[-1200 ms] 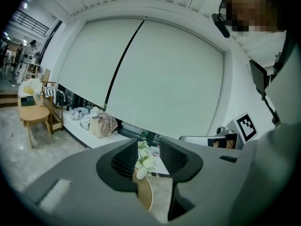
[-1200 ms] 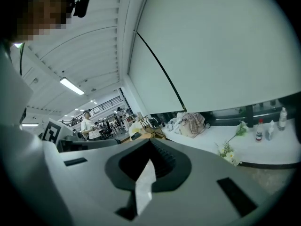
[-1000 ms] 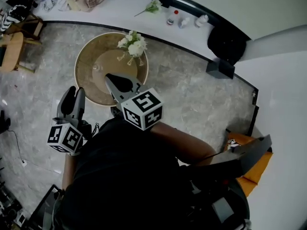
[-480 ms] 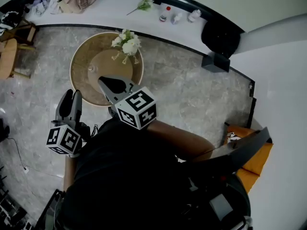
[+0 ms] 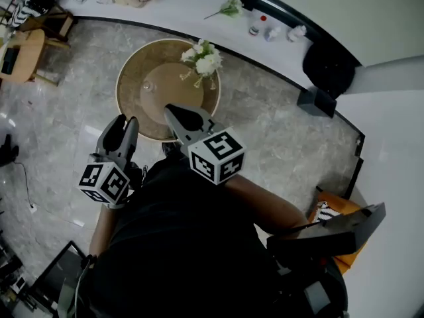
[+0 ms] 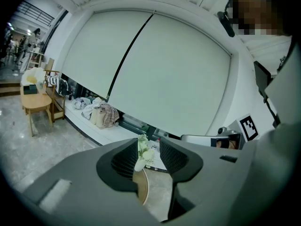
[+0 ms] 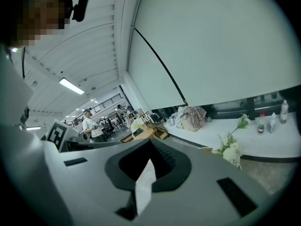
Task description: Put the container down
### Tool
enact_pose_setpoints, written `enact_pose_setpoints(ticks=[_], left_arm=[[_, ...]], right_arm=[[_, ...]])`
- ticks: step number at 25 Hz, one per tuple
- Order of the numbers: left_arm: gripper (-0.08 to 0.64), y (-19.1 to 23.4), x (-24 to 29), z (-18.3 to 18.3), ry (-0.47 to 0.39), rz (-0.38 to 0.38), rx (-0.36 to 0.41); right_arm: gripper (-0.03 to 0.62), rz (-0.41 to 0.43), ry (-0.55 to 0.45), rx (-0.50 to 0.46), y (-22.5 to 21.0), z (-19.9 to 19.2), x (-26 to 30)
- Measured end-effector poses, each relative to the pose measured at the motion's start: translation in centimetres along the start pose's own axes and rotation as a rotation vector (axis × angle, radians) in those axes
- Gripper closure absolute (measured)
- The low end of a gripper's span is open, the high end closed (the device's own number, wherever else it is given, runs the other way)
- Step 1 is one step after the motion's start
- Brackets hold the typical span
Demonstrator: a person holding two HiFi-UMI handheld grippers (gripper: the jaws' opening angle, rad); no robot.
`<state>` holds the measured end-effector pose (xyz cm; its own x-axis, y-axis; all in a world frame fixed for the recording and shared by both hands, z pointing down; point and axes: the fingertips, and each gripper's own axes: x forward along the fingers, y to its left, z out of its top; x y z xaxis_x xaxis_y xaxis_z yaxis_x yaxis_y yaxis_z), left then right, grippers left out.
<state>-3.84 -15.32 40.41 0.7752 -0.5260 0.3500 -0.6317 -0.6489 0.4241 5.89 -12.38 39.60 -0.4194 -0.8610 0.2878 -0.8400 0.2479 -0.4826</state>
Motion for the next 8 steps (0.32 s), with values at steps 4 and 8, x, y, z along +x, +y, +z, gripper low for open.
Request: enact_pose_setpoints(ticks=[4, 8], left_arm=[[0.413, 0.67, -0.44, 0.35, 0.003, 0.009, 0.017], [0.413, 0.88, -0.75, 0.14, 0.009, 0.016, 0.022]], right_arm=[[0.586, 0.0, -0.015, 0.007, 0.4, 0.09, 0.58], [0.586, 0.0, -0.015, 0.016, 0.56, -0.23, 0.7]])
